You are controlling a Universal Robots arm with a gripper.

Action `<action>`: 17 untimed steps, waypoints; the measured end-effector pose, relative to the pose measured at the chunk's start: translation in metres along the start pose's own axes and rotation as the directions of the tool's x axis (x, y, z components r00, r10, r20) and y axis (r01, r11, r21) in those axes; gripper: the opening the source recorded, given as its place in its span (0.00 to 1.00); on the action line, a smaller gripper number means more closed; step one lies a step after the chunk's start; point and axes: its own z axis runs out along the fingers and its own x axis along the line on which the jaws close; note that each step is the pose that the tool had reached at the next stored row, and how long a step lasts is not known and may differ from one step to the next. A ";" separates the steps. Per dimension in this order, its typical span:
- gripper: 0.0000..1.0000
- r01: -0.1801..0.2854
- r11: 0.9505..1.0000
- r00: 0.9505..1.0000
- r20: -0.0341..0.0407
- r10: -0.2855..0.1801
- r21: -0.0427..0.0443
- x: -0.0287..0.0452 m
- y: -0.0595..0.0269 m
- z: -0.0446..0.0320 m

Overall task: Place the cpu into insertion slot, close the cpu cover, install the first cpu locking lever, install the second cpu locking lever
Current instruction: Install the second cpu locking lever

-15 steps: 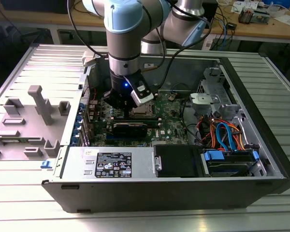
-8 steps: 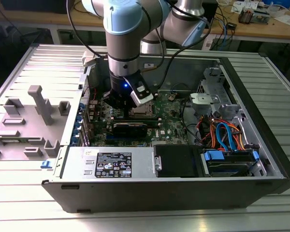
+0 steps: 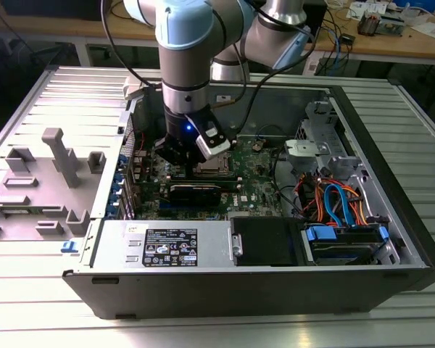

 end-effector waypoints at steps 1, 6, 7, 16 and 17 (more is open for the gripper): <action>0.11 0.000 1.000 1.000 0.000 0.000 0.000 -0.0001 0.0002 -0.0017; 0.11 0.000 1.000 1.000 -0.001 0.000 0.001 -0.0002 0.0002 -0.0165; 0.11 0.000 1.000 1.000 -0.001 0.000 0.001 -0.0003 0.0002 -0.0190; 0.11 0.000 1.000 1.000 -0.001 0.000 0.001 -0.0004 0.0001 -0.0273; 0.11 0.000 1.000 1.000 -0.001 0.000 0.001 -0.0004 0.0000 -0.0273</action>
